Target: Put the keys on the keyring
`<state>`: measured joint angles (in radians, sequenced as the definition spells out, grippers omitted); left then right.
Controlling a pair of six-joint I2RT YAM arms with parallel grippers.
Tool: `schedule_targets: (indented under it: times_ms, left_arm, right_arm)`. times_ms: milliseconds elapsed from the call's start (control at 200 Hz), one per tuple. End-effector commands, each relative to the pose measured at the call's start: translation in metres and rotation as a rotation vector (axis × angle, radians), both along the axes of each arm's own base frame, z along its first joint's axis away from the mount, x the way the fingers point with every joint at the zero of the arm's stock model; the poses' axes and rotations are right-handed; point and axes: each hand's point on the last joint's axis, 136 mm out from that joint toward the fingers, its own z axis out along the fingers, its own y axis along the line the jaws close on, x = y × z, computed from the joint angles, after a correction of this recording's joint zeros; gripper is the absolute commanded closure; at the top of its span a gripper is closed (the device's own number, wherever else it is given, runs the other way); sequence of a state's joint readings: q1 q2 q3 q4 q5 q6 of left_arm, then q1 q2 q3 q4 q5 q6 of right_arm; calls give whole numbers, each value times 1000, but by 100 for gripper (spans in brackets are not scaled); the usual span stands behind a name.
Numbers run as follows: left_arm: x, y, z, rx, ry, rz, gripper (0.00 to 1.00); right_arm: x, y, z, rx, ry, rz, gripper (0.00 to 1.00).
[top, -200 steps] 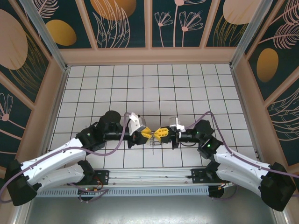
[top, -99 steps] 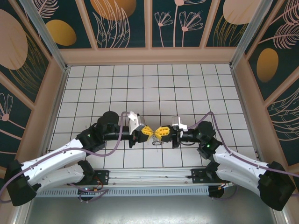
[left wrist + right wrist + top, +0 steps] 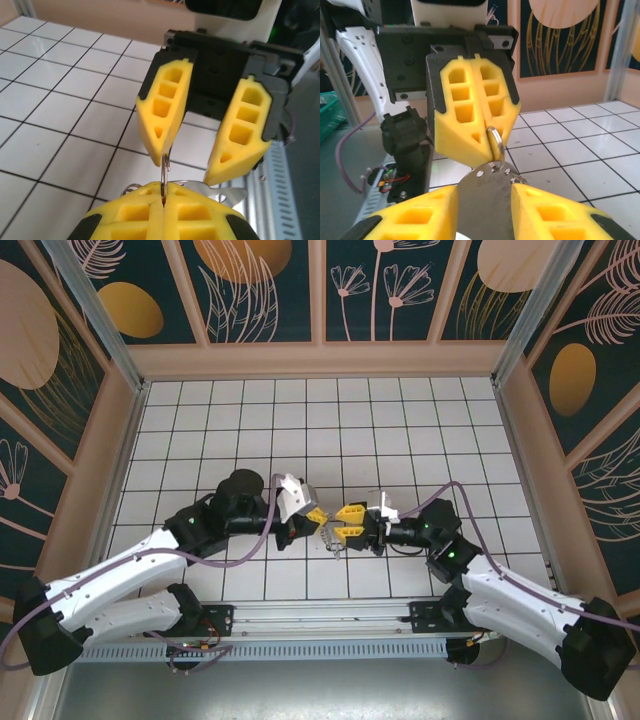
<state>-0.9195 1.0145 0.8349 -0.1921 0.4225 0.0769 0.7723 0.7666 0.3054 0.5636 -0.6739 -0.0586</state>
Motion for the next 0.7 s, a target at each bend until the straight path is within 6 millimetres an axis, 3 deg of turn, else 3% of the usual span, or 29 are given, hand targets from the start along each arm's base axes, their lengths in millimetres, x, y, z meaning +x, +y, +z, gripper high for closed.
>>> schedule_targets:
  times_ms: [0, 90, 110, 190, 696]
  left_arm:
    - [8, 10, -13, 171, -42, 11, 100]
    - [7, 12, -22, 226, -31, -5, 100]
    - [9, 10, -12, 211, -45, -6, 100]
    - [8, 9, -9, 215, -49, -15, 100]
    - [-7, 4, -11, 206, -3, -106, 100]
  right_arm:
    - [11, -3, 0, -57, -48, -77, 66]
    - [10, -2, -1, -53, -48, -73, 66]
    - [10, -1, 0, -54, -50, -78, 66]
    - [12, -1, -2, -65, -55, -93, 67]
    - [3, 16, 8, -57, -100, -44, 73]
